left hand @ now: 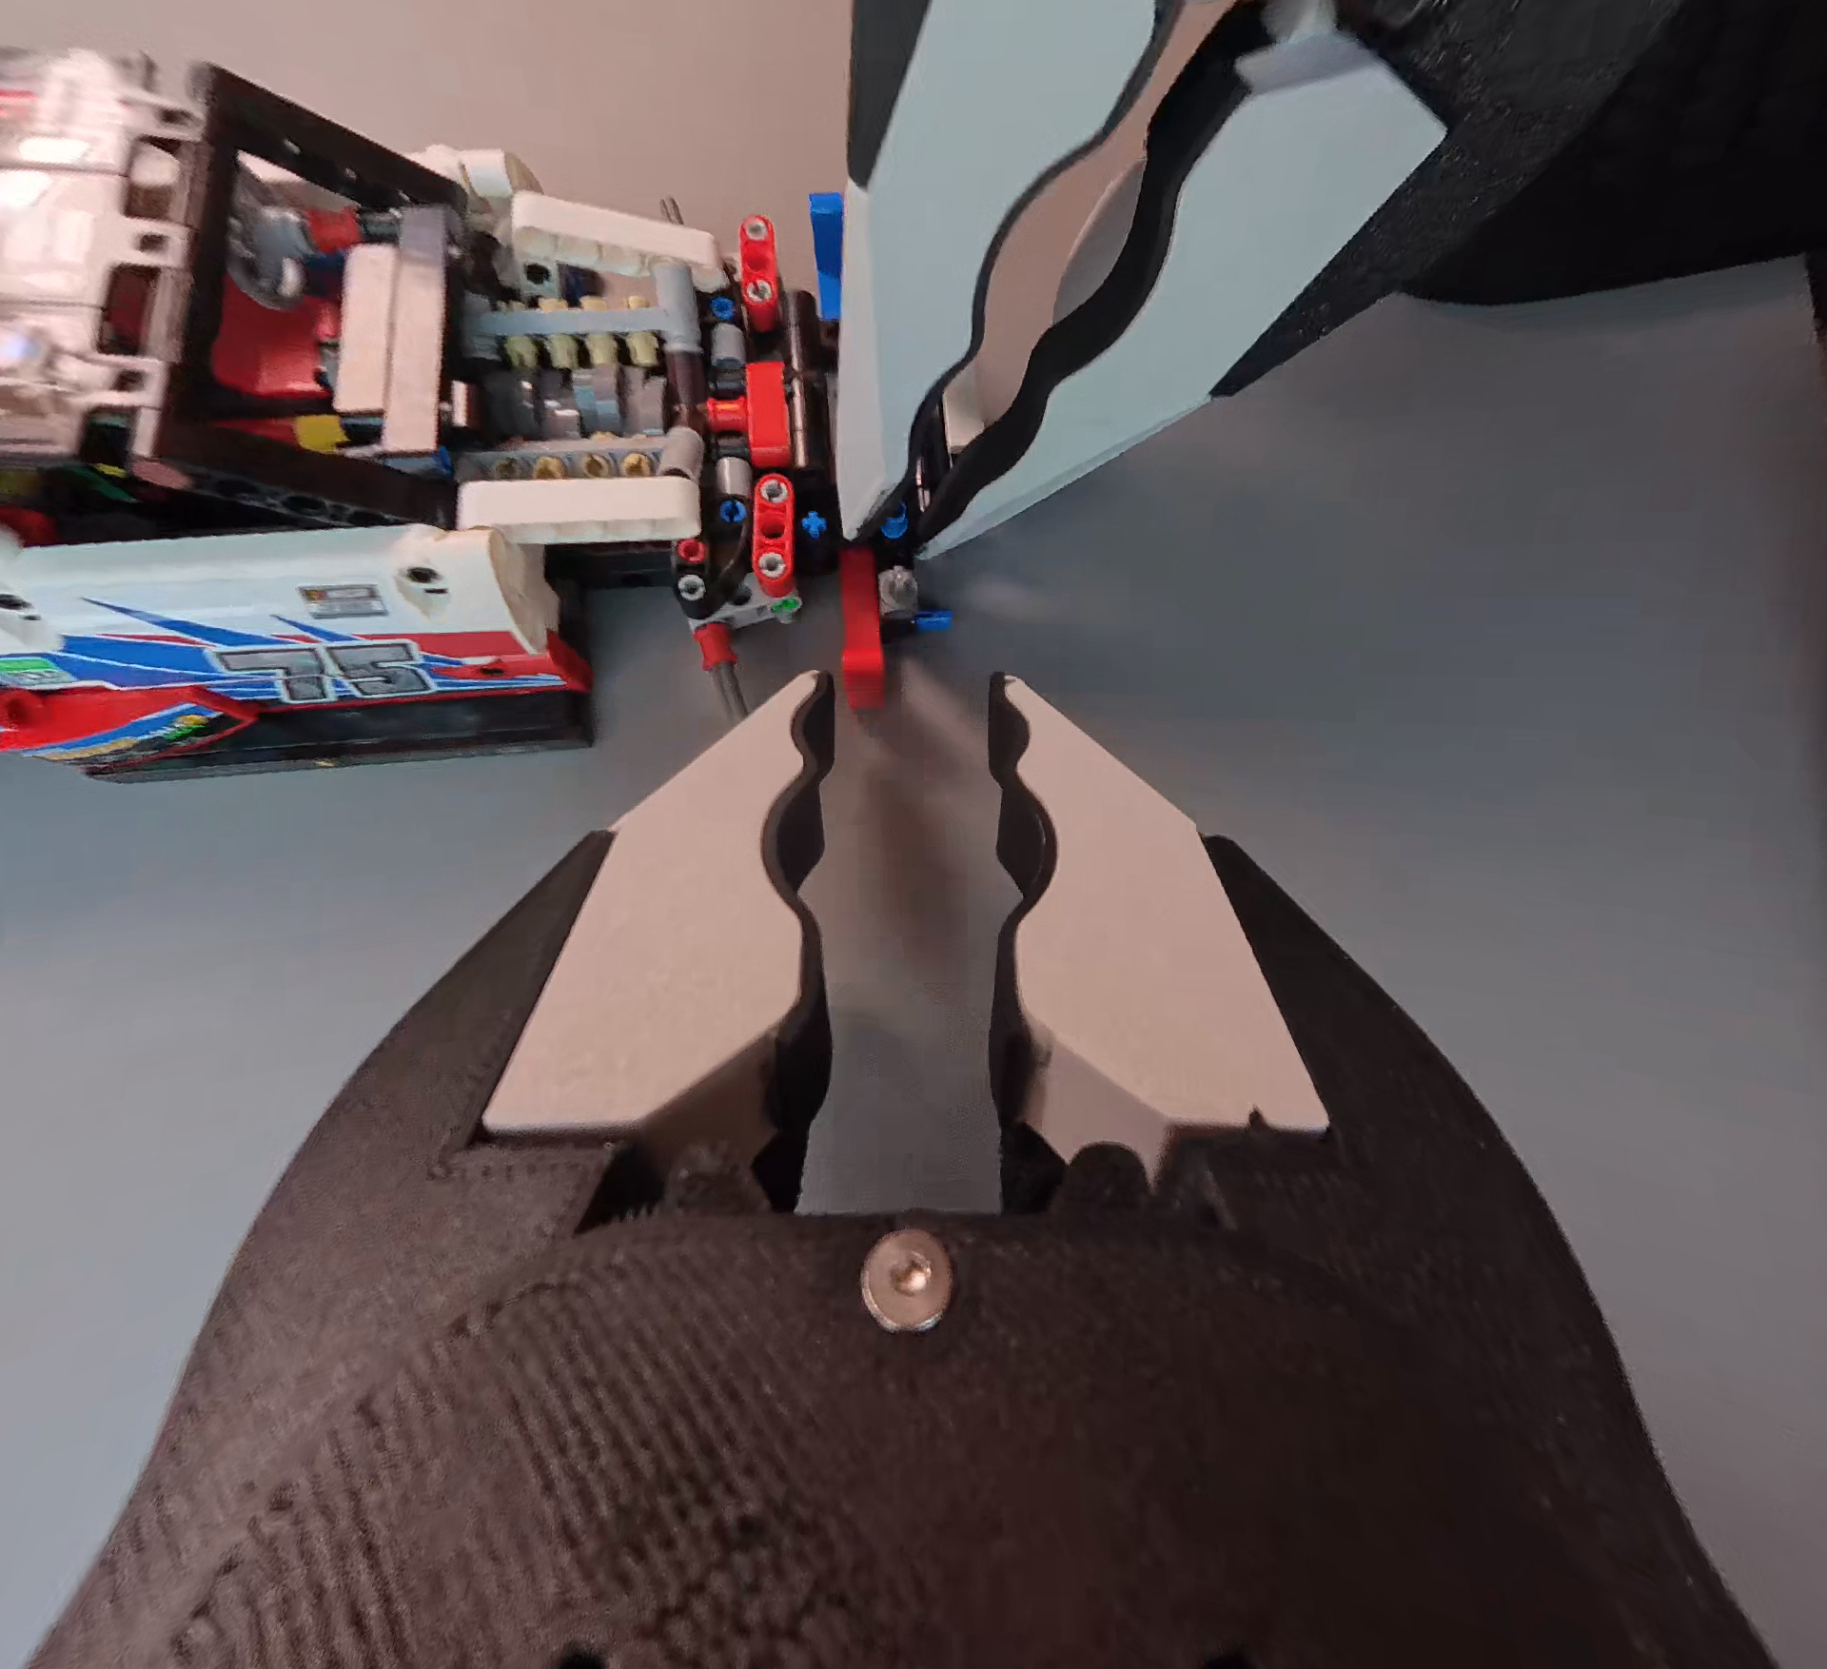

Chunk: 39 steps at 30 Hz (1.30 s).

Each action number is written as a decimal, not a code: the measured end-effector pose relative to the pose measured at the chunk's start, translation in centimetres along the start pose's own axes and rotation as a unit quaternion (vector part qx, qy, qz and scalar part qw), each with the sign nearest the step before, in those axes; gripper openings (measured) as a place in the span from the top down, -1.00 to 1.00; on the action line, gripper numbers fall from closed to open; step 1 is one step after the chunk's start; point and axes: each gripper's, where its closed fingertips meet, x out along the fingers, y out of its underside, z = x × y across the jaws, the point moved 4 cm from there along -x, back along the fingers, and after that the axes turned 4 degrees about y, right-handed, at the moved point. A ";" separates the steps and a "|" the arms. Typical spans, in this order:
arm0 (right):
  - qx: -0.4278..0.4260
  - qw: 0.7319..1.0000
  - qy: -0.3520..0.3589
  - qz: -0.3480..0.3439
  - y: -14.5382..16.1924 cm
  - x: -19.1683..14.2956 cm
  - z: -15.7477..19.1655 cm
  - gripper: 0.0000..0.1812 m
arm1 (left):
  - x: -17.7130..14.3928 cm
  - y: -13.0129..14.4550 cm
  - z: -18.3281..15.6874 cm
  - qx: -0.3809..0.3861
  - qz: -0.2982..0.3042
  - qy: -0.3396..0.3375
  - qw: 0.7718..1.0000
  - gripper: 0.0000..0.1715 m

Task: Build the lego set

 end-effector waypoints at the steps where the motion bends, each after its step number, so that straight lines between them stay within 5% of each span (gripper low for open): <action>1: 0.001 1.000 0.001 0.004 0.0 0.1 -0.1 0.90 | 0.7 0.5 -0.1 0.002 0.014 0.002 1.000 0.64; 9: 0.017 0.999 -0.028 0.025 -0.2 0.2 -0.3 0.90 | 1.9 0.3 0.9 0.005 -0.002 -0.052 0.999 0.92; 20: 0.076 0.996 -0.045 0.028 -0.2 0.2 -0.5 0.90 | 2.0 0.2 0.8 0.007 -0.005 -0.068 0.998 0.92; 28: -0.040 0.996 0.012 0.084 -0.6 0.2 -0.1 0.88 | 2.0 0.2 0.8 0.001 -0.006 -0.069 0.998 0.92; 39: 0.022 0.997 -0.049 0.052 -0.2 0.3 -0.6 0.89 | 2.0 0.2 0.8 -0.004 -0.010 -0.061 0.998 0.92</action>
